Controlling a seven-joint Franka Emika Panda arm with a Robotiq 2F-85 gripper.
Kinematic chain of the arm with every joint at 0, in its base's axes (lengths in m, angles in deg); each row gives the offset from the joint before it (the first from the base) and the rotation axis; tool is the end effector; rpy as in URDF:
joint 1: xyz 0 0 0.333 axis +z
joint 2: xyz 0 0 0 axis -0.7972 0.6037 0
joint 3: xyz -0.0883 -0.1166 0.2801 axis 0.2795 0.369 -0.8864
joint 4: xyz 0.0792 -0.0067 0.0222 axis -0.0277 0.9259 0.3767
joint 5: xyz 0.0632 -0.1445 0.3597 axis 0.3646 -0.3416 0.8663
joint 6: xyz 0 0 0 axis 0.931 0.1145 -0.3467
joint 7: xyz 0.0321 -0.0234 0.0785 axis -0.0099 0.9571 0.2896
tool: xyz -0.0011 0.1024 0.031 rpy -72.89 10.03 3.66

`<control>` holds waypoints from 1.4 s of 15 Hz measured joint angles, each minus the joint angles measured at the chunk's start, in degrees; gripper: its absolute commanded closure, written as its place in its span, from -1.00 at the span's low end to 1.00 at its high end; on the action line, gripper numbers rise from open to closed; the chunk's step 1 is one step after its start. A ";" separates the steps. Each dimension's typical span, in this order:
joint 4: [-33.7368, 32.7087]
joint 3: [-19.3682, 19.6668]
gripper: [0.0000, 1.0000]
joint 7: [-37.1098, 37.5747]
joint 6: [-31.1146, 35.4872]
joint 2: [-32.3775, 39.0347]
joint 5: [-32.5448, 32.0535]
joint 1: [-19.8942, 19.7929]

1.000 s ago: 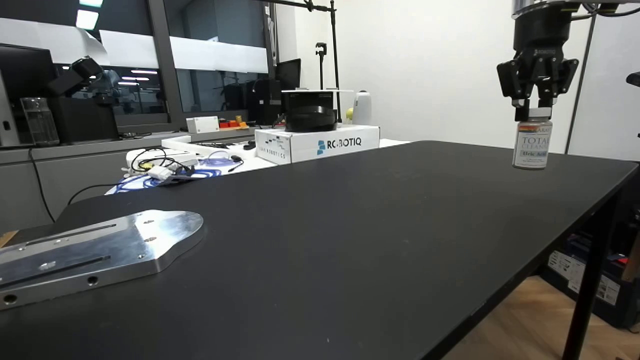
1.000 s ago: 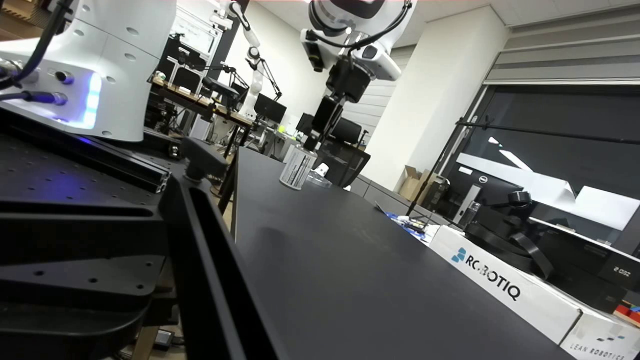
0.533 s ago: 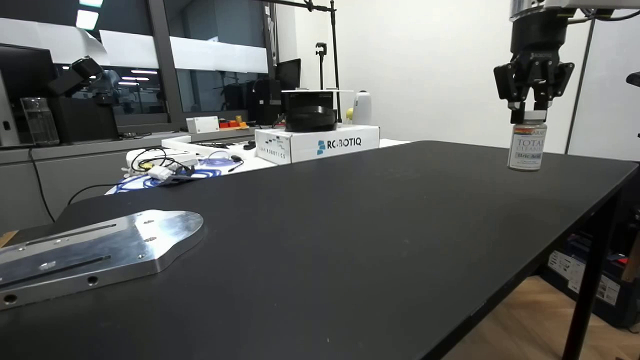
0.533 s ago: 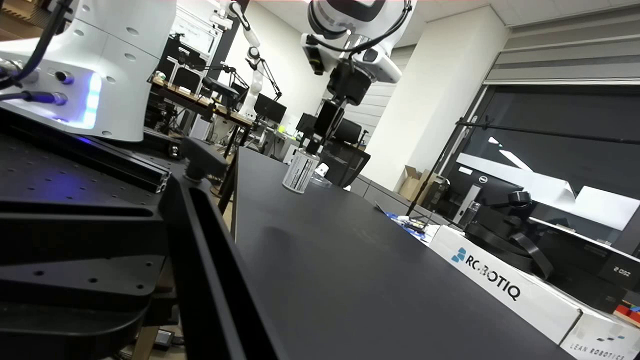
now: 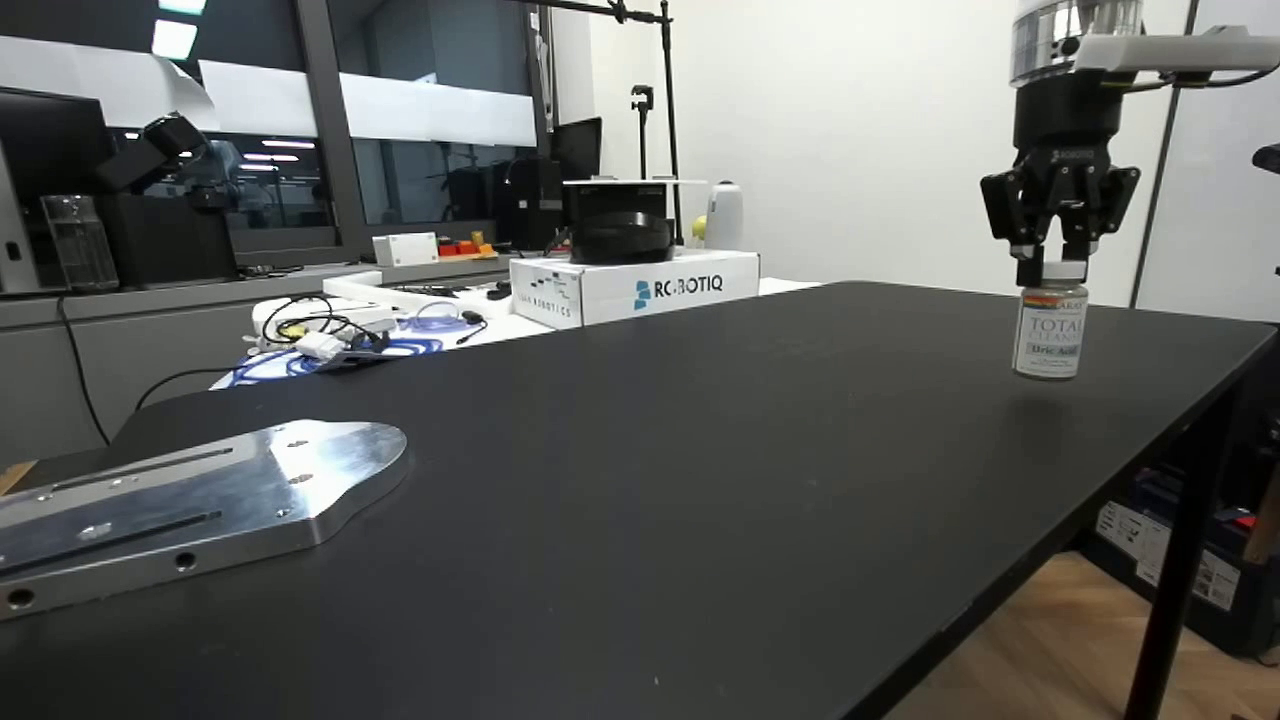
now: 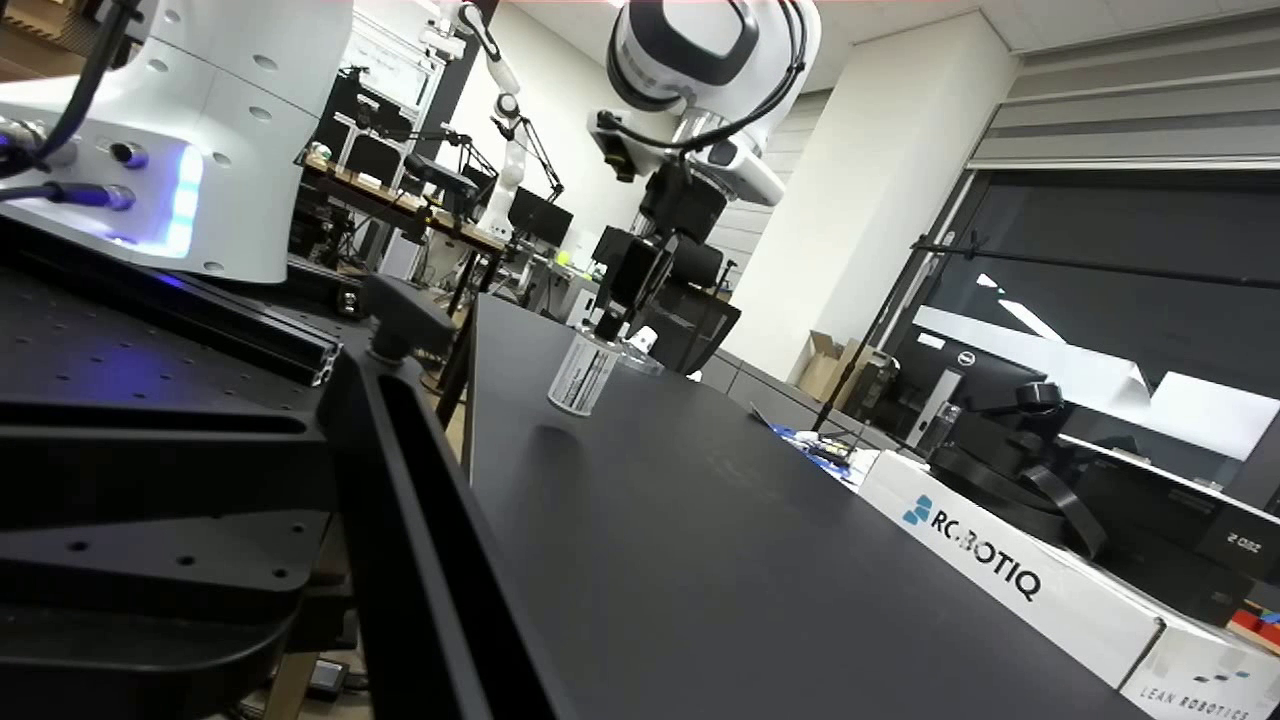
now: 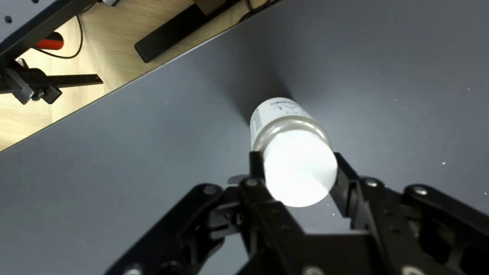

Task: Move the small bottle to the left

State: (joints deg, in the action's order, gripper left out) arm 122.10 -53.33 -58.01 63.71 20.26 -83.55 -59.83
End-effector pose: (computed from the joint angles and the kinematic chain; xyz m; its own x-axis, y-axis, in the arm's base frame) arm 0.3704 -0.0539 0.2429 0.8422 -0.5352 -0.0654 -0.5368 -0.8437 -0.0082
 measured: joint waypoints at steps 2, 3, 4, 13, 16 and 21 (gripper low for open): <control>0.00 0.00 0.62 0.02 1.23 1.48 0.35 0.47; 0.00 -0.01 0.62 0.02 2.03 2.18 0.82 0.79; 0.00 -0.02 0.62 0.04 2.81 2.88 1.04 1.10; -0.19 -0.09 -1.00 0.17 4.21 3.90 1.08 2.63; -0.50 -0.10 -1.00 0.15 3.31 2.73 1.08 2.77; -0.73 -0.10 -1.00 0.11 0.22 -0.83 1.06 2.76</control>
State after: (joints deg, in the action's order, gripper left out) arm 121.38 -53.43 -57.90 63.93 19.44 -82.48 -57.07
